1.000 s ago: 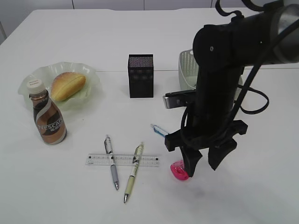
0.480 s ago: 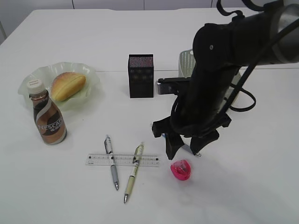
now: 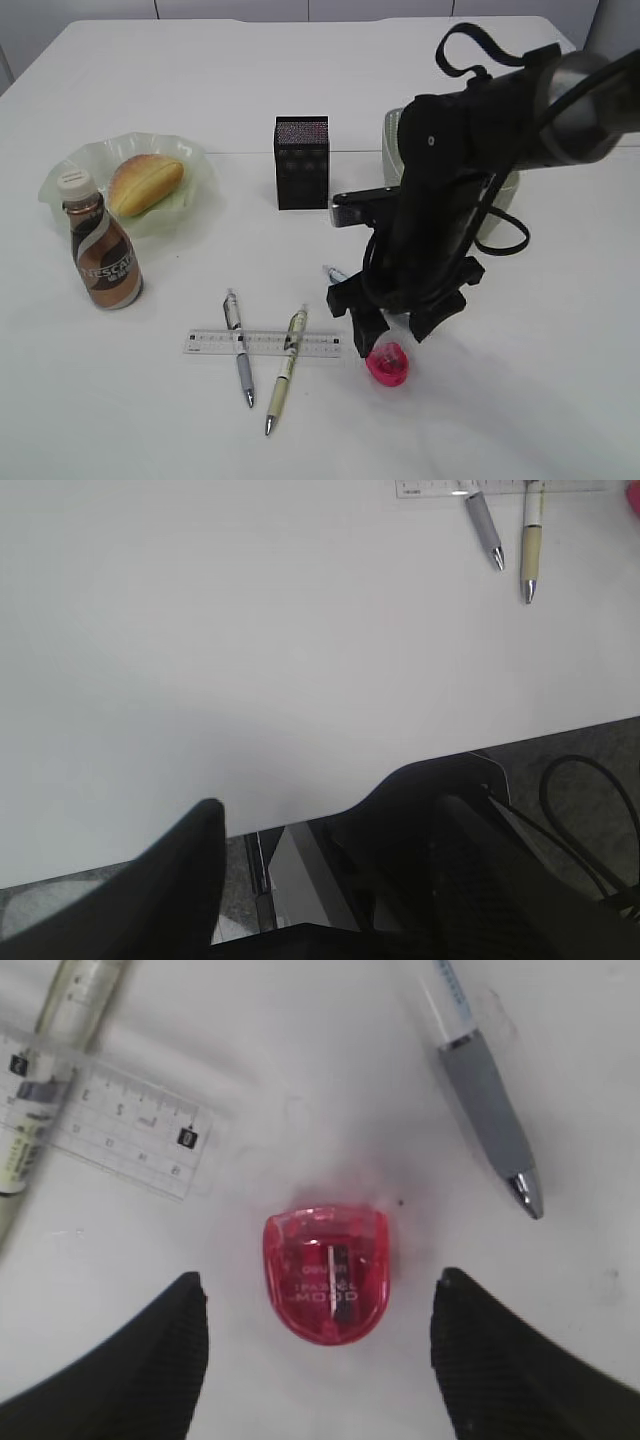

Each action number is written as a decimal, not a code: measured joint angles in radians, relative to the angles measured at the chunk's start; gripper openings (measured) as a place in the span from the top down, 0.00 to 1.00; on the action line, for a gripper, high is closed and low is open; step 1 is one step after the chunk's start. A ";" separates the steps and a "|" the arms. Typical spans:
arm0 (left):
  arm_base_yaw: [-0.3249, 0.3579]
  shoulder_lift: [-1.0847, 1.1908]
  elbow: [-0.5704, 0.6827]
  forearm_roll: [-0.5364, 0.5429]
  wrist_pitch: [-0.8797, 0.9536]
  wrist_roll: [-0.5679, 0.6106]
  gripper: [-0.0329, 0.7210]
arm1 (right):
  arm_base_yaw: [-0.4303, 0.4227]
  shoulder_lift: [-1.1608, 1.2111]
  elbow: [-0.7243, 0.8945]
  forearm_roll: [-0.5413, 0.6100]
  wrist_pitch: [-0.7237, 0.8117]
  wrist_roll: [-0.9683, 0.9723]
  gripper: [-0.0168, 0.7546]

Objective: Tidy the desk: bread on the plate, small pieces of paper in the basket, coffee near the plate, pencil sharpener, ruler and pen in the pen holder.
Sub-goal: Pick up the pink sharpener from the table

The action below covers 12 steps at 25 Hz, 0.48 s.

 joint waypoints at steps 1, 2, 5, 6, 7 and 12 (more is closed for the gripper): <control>0.000 0.000 0.000 0.000 0.000 0.000 0.32 | 0.000 0.009 0.000 0.002 0.000 -0.002 0.31; 0.000 0.000 0.000 0.000 0.000 0.000 0.32 | 0.000 0.019 0.000 0.008 0.000 -0.005 0.31; 0.000 0.000 0.000 0.000 0.000 0.000 0.32 | 0.000 0.032 0.000 0.011 -0.001 -0.009 0.31; 0.000 0.000 0.000 0.000 0.000 0.000 0.32 | 0.000 0.035 0.000 0.014 -0.002 -0.010 0.31; 0.000 0.000 0.000 0.000 0.000 0.000 0.32 | 0.000 0.035 0.000 0.016 -0.002 -0.010 0.31; 0.000 0.000 0.000 0.002 0.000 0.000 0.32 | 0.000 0.036 0.000 0.016 -0.013 -0.016 0.31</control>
